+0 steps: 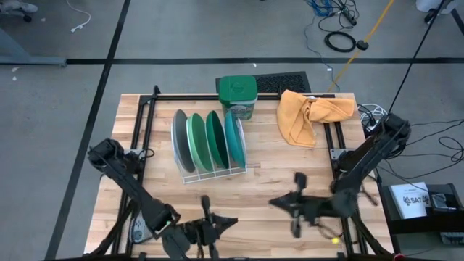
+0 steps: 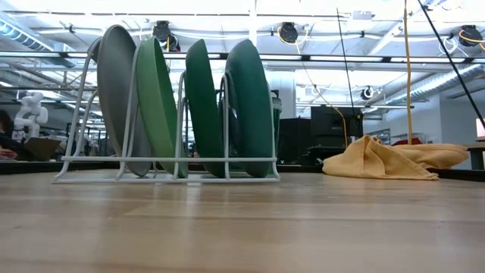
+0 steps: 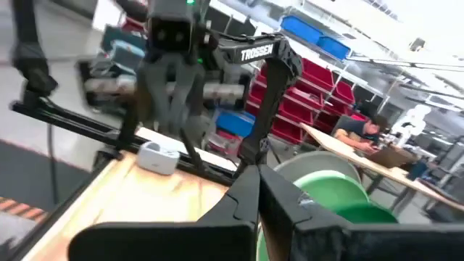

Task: Sort dishes
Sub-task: Return to Home Position

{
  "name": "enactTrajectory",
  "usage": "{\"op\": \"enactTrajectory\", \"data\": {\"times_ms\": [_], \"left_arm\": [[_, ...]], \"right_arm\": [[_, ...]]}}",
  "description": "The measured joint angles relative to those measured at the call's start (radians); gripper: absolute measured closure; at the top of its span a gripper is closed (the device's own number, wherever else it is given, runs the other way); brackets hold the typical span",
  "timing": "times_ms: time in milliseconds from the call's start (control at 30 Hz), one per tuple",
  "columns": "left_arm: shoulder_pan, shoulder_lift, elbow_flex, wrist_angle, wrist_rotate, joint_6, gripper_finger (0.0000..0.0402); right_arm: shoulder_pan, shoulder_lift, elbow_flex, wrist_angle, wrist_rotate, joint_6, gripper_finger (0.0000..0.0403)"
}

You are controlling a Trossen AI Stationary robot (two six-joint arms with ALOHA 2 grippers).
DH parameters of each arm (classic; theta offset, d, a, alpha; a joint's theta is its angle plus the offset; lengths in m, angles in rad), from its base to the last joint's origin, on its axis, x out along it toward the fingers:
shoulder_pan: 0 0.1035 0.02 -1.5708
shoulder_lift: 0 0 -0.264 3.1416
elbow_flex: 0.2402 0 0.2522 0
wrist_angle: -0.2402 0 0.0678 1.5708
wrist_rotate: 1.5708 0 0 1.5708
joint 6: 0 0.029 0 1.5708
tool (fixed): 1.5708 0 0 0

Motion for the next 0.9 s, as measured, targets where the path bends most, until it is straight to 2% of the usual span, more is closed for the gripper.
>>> {"op": "enactTrajectory", "data": {"times_ms": [100, 233, 433, 600, 733, 900], "left_arm": [[0.02, -0.031, 0.0, 0.045, 0.017, 0.113, 0.0401], [0.027, -0.122, 0.0, 0.007, 0.047, 0.181, 0.0401], [0.017, -0.328, -0.039, -0.209, 0.035, 0.122, 0.0402], [-0.022, -0.531, -0.253, -0.164, 0.052, 0.103, 0.0402], [-0.062, -0.694, -0.482, -0.018, 0.009, 0.103, 0.0402], [-0.086, -0.868, -0.747, 0.144, 0.002, 0.101, 0.0402]], "right_arm": [[0.057, -0.114, -0.163, 0.103, 0.033, 0.008, 0.0403], [0.125, -0.249, -0.343, 0.245, 0.045, -0.015, 0.0403], [0.161, -0.386, -0.532, 0.383, 0.062, -0.037, 0.0403], [0.161, -0.438, -0.618, 0.469, 0.029, -0.06, 0.0403], [0.155, -0.457, -0.664, 0.488, -0.021, -0.095, 0.0403], [0.133, -0.489, -0.744, 0.605, -0.079, -0.155, 0.0403]]}}
